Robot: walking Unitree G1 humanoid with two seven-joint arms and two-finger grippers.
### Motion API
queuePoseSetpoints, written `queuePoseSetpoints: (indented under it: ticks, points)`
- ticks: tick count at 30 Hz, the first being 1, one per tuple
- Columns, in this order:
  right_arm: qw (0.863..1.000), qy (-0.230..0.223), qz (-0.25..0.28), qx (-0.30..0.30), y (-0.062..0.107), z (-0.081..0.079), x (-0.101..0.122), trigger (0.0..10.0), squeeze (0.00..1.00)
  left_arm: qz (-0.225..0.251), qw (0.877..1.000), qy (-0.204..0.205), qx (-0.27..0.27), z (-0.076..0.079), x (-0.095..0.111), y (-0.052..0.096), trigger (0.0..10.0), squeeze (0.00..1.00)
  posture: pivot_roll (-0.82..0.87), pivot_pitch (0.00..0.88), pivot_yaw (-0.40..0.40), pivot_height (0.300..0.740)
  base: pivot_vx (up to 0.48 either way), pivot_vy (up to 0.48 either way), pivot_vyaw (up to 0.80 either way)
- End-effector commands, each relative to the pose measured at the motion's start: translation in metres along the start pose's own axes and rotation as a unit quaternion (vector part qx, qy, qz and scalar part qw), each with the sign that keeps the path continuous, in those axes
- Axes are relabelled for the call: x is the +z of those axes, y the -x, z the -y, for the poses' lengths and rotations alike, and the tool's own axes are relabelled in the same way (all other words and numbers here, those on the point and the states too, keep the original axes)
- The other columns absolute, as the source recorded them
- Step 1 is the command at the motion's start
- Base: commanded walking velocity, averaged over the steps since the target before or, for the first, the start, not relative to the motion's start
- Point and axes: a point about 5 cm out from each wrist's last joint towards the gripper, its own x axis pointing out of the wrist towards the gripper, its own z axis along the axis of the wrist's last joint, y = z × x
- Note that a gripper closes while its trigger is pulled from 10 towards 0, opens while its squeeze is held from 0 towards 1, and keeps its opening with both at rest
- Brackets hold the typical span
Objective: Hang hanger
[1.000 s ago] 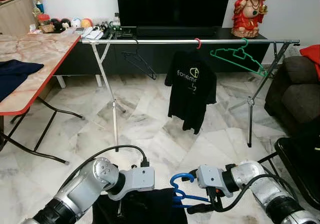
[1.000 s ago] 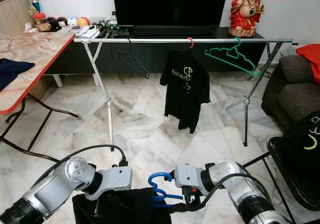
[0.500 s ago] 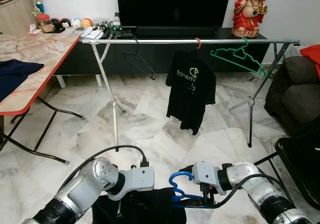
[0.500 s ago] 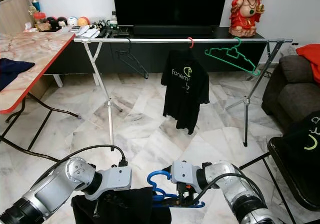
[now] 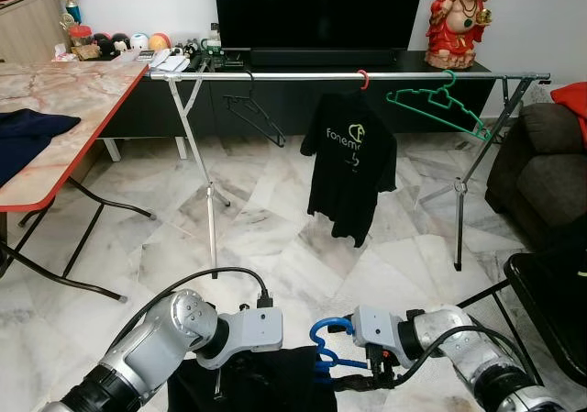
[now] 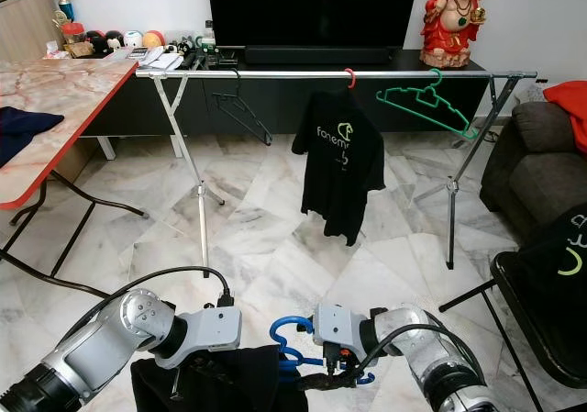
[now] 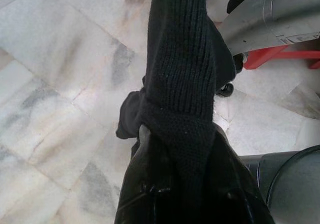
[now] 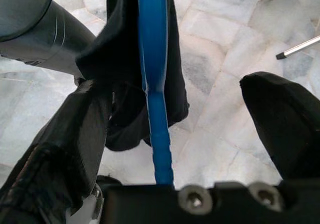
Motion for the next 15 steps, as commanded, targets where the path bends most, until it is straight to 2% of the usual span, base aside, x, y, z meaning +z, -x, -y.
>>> queuePoseSetpoints:
  ticks: [1, 4, 5, 6, 7, 8, 15]
  points:
    - [1.000, 0.005, 0.002, 0.002, -0.0037, -0.0005, 0.0018, 10.0, 0.00, 0.014, 0.999, -0.032, 0.005, -0.0043, 0.0142, 0.0043, 10.0, 0.00, 0.09, 0.043, -0.050, 0.740, 0.000, 0.000, 0.00]
    - [1.000, 0.000, 0.005, 0.000, -0.0062, -0.0016, 0.0015, 10.0, 0.00, 0.014, 0.999, -0.031, 0.005, -0.0044, 0.0143, 0.0042, 10.0, 0.00, 0.10, 0.043, -0.050, 0.740, 0.000, 0.000, 0.00]
    - [1.000, -0.001, 0.007, 0.001, -0.0070, -0.0020, 0.0018, 9.6, 0.00, 0.014, 0.999, -0.031, 0.006, -0.0044, 0.0143, 0.0041, 10.0, 0.00, 0.10, 0.043, -0.050, 0.740, 0.000, 0.000, 0.00]
    - [1.000, -0.003, 0.009, 0.000, -0.0078, -0.0022, 0.0022, 4.0, 0.00, 0.014, 0.999, -0.030, 0.006, -0.0044, 0.0143, 0.0040, 10.0, 0.00, 0.10, 0.043, -0.050, 0.740, 0.000, 0.000, 0.00]
    - [1.000, -0.003, 0.011, 0.000, -0.0083, -0.0022, 0.0025, 4.0, 0.00, 0.014, 0.999, -0.030, 0.006, -0.0044, 0.0143, 0.0040, 10.0, 0.00, 0.10, 0.043, -0.050, 0.740, 0.000, 0.000, 0.00]
    - [1.000, -0.004, 0.014, 0.002, -0.0087, -0.0024, 0.0031, 0.0, 0.00, 0.015, 0.999, -0.030, 0.006, -0.0044, 0.0143, 0.0039, 10.0, 0.00, 0.10, 0.044, -0.050, 0.740, 0.000, 0.000, 0.00]
    - [1.000, -0.008, 0.011, 0.005, -0.0089, -0.0038, 0.0010, 0.0, 0.00, 0.017, 0.999, -0.030, 0.005, -0.0042, 0.0151, 0.0032, 10.0, 0.00, 0.10, 0.045, -0.052, 0.740, 0.000, 0.000, 0.00]
